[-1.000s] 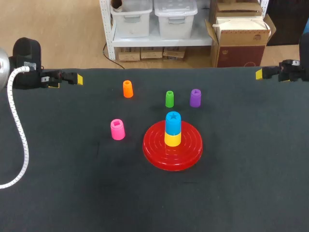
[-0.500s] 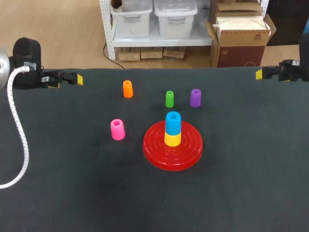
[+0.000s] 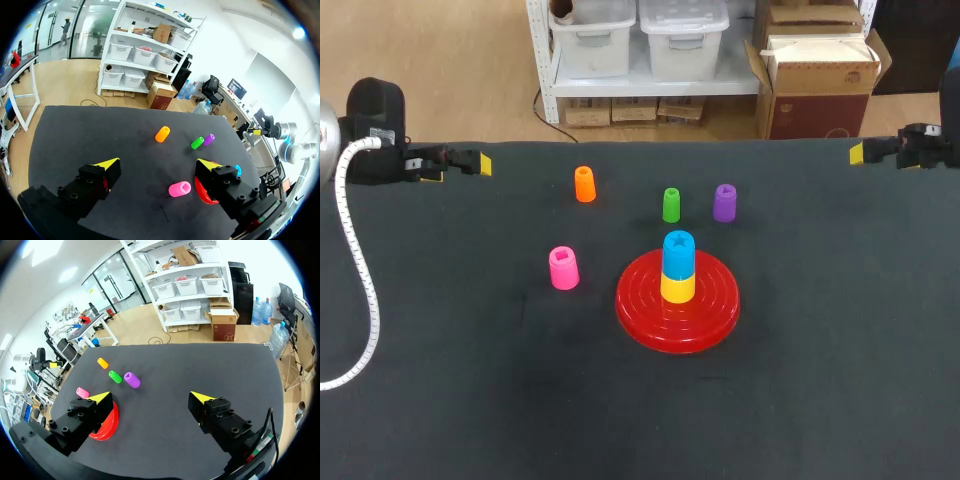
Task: Pick up and stack the cylinders on the red base in this order: pink,purple,orange,green
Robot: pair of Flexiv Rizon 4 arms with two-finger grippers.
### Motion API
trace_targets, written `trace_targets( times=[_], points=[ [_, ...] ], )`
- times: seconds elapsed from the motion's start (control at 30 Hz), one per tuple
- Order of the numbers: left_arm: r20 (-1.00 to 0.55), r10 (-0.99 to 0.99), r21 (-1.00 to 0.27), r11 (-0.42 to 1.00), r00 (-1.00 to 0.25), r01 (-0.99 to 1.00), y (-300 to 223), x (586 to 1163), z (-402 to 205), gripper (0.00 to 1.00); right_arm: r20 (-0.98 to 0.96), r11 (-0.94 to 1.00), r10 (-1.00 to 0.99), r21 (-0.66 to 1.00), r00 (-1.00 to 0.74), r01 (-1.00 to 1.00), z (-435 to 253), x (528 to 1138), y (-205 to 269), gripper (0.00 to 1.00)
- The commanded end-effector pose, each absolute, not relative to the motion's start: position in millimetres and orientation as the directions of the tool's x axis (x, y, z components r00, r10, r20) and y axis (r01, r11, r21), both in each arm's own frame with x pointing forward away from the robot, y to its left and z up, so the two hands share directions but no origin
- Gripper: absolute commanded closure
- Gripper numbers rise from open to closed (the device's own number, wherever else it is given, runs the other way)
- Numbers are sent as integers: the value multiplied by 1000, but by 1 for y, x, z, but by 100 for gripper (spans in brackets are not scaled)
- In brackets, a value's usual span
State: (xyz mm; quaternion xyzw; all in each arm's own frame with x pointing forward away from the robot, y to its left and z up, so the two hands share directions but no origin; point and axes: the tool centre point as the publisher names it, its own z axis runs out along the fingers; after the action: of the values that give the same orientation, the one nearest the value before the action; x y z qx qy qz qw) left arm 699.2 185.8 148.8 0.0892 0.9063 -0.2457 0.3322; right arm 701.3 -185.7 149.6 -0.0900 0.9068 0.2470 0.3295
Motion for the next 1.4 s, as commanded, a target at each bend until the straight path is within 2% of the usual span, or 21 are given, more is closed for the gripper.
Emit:
trace_targets(
  times=[0.03, 0.9, 1.0, 1.07, 1.2, 1.4],
  points=[
    [-641, 0, -383, 867, -767, 320, 185, 700, 150, 0, -642, 863, -1, 387, -767, -325, 150, 701, -185, 0],
    [-641, 0, -383, 867, -767, 320, 185, 700, 150, 0, -642, 863, -1, 387, -767, -325, 150, 701, -185, 0],
    [-653, 143, -373, 794, -743, 481, 182, 707, 142, 0, -642, 863, -1, 387, -767, -325, 150, 701, -185, 0],
    [-662, 290, -293, 749, -691, 594, 187, 709, 138, 0, -642, 863, -1, 387, -767, -325, 150, 701, -185, 0],
    [-718, 452, -233, 561, -529, 795, 203, 707, 141, 0, -642, 863, -1, 387, -767, -325, 150, 701, -185, 0],
    [-796, 510, -127, 383, -325, 915, 220, 712, 153, 0, -642, 863, -1, 387, -767, -325, 150, 701, -185, 0]
  ],
)
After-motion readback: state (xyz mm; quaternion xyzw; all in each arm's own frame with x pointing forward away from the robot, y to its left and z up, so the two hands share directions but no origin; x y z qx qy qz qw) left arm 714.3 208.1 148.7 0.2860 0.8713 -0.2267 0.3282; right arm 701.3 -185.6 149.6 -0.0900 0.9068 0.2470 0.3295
